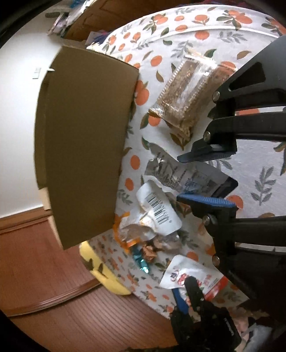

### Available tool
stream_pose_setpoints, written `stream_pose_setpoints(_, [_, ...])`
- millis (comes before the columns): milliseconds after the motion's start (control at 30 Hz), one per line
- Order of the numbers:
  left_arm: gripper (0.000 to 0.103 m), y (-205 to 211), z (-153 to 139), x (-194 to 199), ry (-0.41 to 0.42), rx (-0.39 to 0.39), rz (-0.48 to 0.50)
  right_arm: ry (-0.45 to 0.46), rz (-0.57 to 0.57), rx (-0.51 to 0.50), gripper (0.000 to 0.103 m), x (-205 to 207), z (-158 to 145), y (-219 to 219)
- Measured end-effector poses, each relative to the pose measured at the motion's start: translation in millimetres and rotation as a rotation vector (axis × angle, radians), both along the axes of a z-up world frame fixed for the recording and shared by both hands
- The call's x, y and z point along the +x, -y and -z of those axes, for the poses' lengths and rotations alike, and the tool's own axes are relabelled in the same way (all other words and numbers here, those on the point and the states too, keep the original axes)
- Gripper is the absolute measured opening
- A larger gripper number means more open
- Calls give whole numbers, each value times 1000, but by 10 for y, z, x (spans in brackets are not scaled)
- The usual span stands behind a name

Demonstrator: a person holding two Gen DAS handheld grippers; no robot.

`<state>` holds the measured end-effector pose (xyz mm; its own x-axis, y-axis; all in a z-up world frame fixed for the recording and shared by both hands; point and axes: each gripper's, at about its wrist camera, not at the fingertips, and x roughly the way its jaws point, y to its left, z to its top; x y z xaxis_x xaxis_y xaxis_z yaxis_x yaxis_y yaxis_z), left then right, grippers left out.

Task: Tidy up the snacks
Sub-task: 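Grasp the white duck snack bag with the left tool while the right tool grasps a white wrapper, then carry both held packets into the box and open both tools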

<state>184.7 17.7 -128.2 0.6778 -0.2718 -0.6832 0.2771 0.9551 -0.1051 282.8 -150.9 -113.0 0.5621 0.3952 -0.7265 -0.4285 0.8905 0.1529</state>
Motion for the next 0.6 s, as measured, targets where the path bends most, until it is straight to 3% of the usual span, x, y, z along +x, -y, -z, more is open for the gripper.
stream_pose_setpoints(200, [24, 8, -70, -34, 12, -14, 0, 29, 12, 10, 20, -45, -82, 50])
stream_pose_setpoints(300, [24, 0, -120, -50, 22, -18, -1, 42, 19, 36, 5, -63, -138, 92])
stream_pose_setpoints(600, [24, -9, -187, -83, 35, -27, 0, 42, 28, 47, 1, -68, -180, 140])
